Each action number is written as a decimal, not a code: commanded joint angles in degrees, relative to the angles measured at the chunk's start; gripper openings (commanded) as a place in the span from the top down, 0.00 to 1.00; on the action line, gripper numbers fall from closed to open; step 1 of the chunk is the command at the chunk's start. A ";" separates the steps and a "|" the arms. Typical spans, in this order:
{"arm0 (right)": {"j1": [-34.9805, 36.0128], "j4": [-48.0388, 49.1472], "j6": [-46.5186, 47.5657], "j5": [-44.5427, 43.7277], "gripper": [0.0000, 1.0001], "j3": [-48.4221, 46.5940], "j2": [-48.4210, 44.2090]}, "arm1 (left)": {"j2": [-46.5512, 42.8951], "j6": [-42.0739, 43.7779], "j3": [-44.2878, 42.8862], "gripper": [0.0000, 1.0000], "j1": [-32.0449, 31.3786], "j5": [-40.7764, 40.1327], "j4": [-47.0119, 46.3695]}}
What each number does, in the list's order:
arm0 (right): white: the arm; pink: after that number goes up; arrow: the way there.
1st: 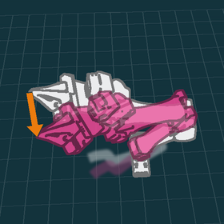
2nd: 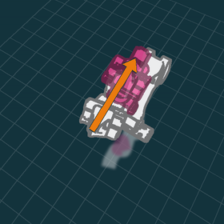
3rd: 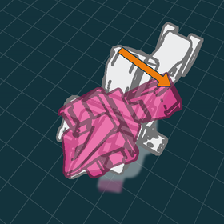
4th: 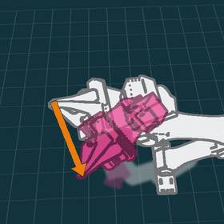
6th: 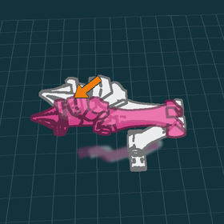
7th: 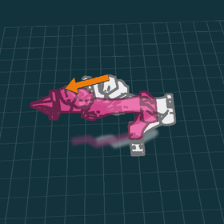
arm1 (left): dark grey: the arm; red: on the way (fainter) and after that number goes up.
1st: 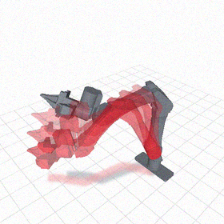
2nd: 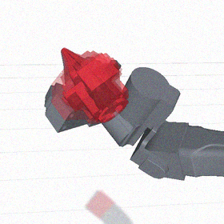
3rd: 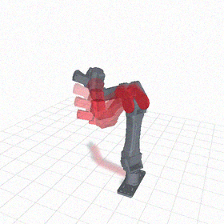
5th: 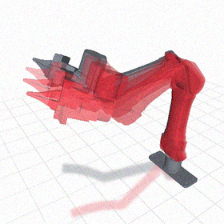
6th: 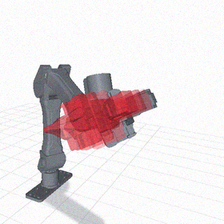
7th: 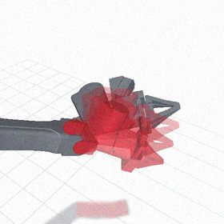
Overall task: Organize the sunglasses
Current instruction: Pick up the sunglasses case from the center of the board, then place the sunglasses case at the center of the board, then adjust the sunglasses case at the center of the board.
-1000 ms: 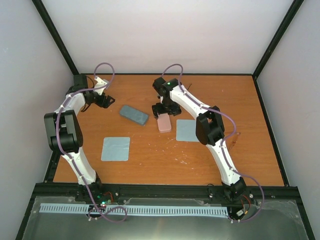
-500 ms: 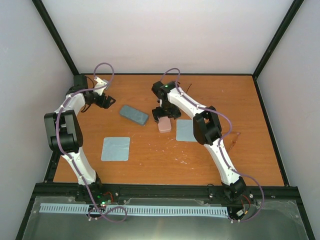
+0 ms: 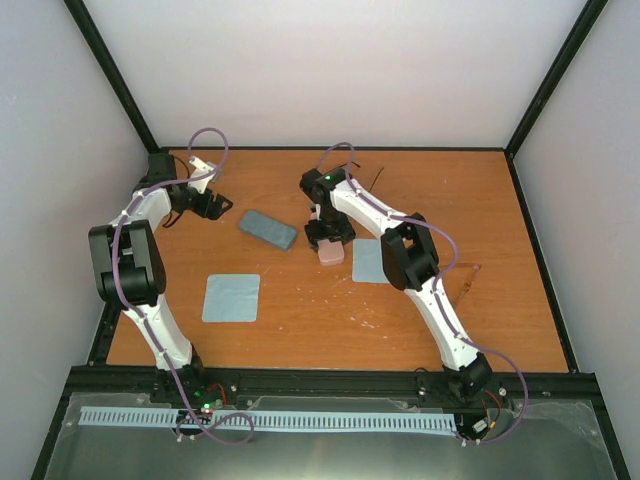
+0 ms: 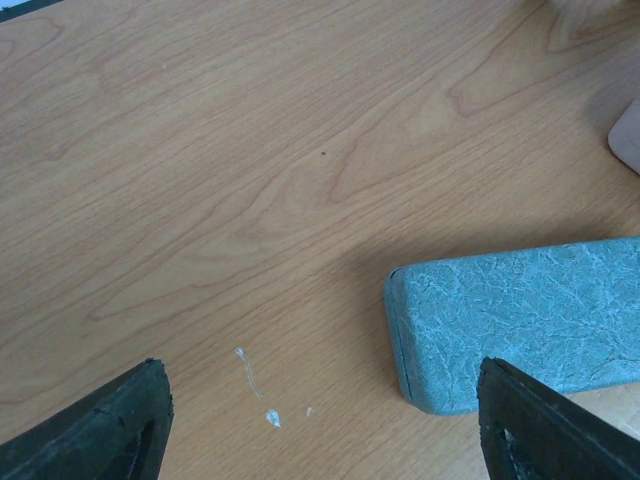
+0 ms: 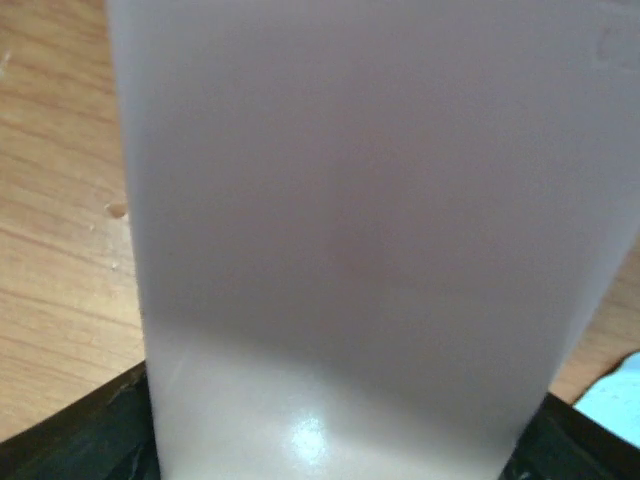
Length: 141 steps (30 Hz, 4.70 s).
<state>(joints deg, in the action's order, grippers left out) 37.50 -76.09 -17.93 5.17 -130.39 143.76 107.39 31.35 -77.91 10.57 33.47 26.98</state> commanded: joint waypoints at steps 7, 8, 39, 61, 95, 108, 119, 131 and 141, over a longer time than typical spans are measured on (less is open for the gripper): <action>0.58 -1.94 1.32 -1.83 0.50 -0.06 -3.23 | -1.31 -1.78 -2.91 0.17 0.22 4.23 1.54; 0.56 -2.09 1.80 -1.77 0.51 0.07 -4.43 | -1.23 -1.82 -3.52 0.17 0.25 5.69 2.21; -8.69 40.37 -1.40 51.04 0.49 33.43 -34.19 | -2.24 -10.80 -5.14 0.01 -16.18 37.22 3.61; -9.11 35.75 -13.05 32.33 0.66 28.49 -29.23 | 2.03 -10.69 -11.51 0.01 -16.20 35.34 9.58; -4.43 15.60 -27.50 12.09 0.00 24.47 -14.44 | -8.52 -3.93 3.56 0.00 -16.12 -7.16 -3.87; -4.66 17.75 -25.97 8.54 0.61 35.47 -26.93 | -9.88 -4.58 5.01 0.00 -16.11 -7.05 -3.88; -5.03 15.67 -23.09 1.48 0.97 35.33 -23.21 | -9.93 -3.93 4.68 0.01 -16.11 -7.96 -3.32; -4.18 16.89 -21.34 3.75 0.97 30.75 -17.49 | -8.43 -1.62 3.90 0.01 -20.53 -7.91 -0.30; -2.59 21.19 -20.23 8.79 0.95 26.54 -16.20 | -5.82 -2.91 3.74 0.00 -29.36 -11.19 0.00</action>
<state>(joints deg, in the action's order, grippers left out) 34.09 -57.98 -39.16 11.46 -102.28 127.66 99.66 28.53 -72.58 -16.86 24.18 25.67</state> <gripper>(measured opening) 0.037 0.995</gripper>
